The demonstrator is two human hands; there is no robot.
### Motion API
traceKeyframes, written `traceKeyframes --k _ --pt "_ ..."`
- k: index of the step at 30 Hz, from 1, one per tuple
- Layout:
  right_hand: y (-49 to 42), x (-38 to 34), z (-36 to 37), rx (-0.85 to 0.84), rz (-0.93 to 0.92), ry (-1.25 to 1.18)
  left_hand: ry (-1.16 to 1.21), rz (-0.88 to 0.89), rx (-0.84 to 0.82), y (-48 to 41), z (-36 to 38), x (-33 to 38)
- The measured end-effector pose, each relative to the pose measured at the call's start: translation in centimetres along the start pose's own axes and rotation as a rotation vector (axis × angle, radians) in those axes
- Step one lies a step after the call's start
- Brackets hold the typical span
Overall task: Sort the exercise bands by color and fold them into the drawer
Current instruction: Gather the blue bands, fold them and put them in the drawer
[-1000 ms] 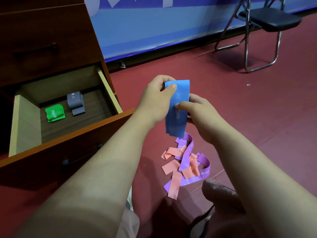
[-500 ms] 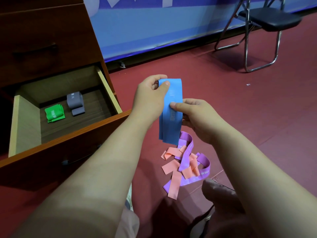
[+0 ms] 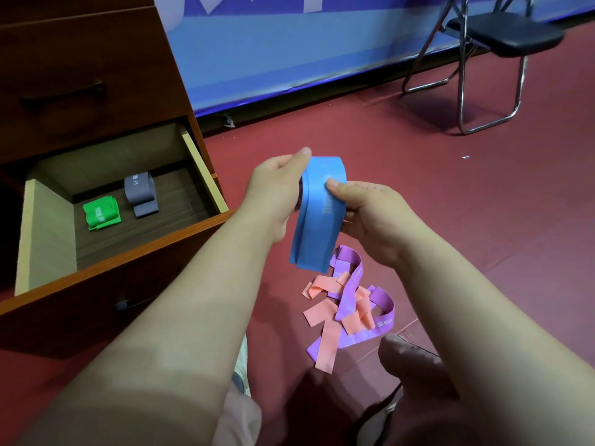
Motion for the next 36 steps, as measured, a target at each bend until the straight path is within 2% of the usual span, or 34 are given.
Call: traceKeyframes --k 5,10,16,21,27,29,36 --pt "-0.2 0.0 -0.7 0.117 -0.014 -0.027 -0.086 -0.16 -0.088 0.3 0.6 -0.9" --pt "-0.3 0.1 -0.9 0.181 -0.015 -0.039 -0.141 -0.178 -0.119 0.5 0.7 -0.8" --pt "-0.2 0.2 -1.0 0.197 -0.006 0.001 -0.28 -0.003 -0.152 0.1 0.8 -0.8" --pt "-0.4 0.4 -0.9 0.267 0.007 0.116 -0.431 0.054 -0.135 0.0 0.9 -1.3" --pt "-0.5 0.9 -0.1 0.307 0.025 0.286 -0.872 0.197 -0.158 0.6 1.3 -1.2" --pt "-0.6 1.0 -0.1 0.319 0.02 0.313 -0.943 0.209 -0.149 0.5 1.3 -1.3" --pt "-0.5 0.6 -0.2 0.328 -0.005 0.341 -0.75 0.18 -0.086 0.6 1.1 -0.7"
Point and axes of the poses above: each hand's wrist, its own y-axis away from the middle knuckle, its own z-axis out of the palm, x = y × z, the point moved 3 cm from there along -y, towards the middle knuckle, and after that the axes turned 3 degrees about -x, right-handed, at the moved point
